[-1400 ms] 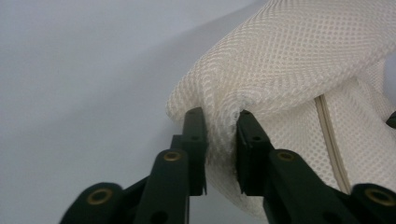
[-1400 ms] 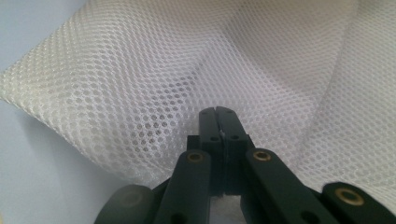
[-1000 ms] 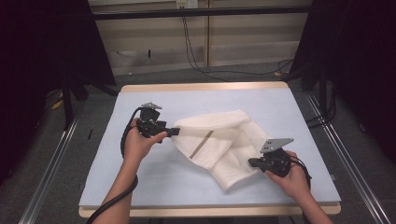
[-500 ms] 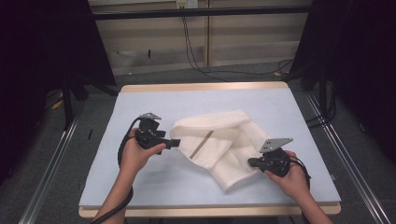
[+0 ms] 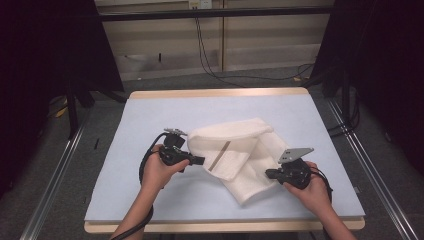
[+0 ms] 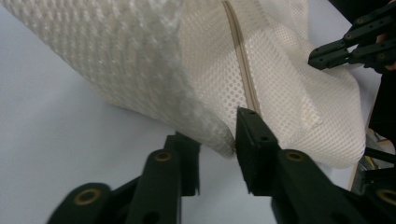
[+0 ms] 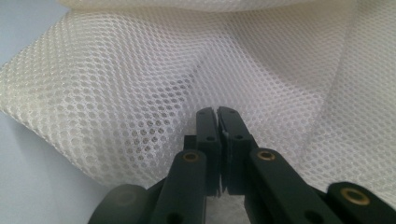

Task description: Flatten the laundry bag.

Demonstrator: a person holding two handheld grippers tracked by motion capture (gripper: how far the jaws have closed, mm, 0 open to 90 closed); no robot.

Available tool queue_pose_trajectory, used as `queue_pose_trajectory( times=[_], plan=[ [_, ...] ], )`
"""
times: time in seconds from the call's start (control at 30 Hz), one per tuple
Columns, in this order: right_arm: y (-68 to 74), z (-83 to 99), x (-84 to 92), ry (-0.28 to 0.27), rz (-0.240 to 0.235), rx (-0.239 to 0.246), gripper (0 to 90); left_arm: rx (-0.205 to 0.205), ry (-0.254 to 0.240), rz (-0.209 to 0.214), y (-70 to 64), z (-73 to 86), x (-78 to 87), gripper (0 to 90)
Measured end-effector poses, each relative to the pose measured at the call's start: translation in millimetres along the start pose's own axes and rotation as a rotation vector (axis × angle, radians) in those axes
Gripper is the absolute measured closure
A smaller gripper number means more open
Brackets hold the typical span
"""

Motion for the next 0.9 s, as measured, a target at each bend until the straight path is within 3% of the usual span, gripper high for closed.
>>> queue_pose_trajectory(
  times=[0.1,0.17,0.23,0.5,0.73,0.8,0.9],
  plan=[
    [-0.2,0.1,-0.1,-0.002,0.000,0.000,87.3,0.027,-0.027,0.020,-0.9,-8.4,3.2,81.9],
    [-0.1,0.1,0.0,-0.001,0.001,0.000,87.3,0.032,-0.038,0.013,-0.4,-11.6,5.0,82.9],
    [0.2,-0.1,-0.1,-0.003,0.001,0.001,87.3,0.041,-0.079,0.010,1.4,-21.8,9.7,83.2],
    [0.1,0.6,-0.1,0.002,-0.006,-0.010,87.3,0.068,-0.173,-0.065,16.4,-50.0,19.4,83.1],
    [-1.3,1.3,0.1,-0.001,-0.014,-0.009,87.0,0.112,-0.200,-0.103,33.0,-67.3,18.5,81.7],
    [-2.2,1.9,0.1,-0.002,-0.007,-0.010,86.2,0.122,-0.238,-0.136,43.0,-74.2,19.2,74.8],
    [-2.9,2.4,0.4,-0.005,-0.004,-0.012,85.6,0.134,-0.232,-0.128,46.8,-75.5,17.6,71.5]
  ],
)
Point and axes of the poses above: each handheld gripper's, and its own axes: x roughly backward along the jaws, z roughly out of its underside, y roughly to its left, the point moved 3 cm from there along -x, roughly forward along the jaws, and after that the axes turned 10 degrees about x, right-handed, at the moved point
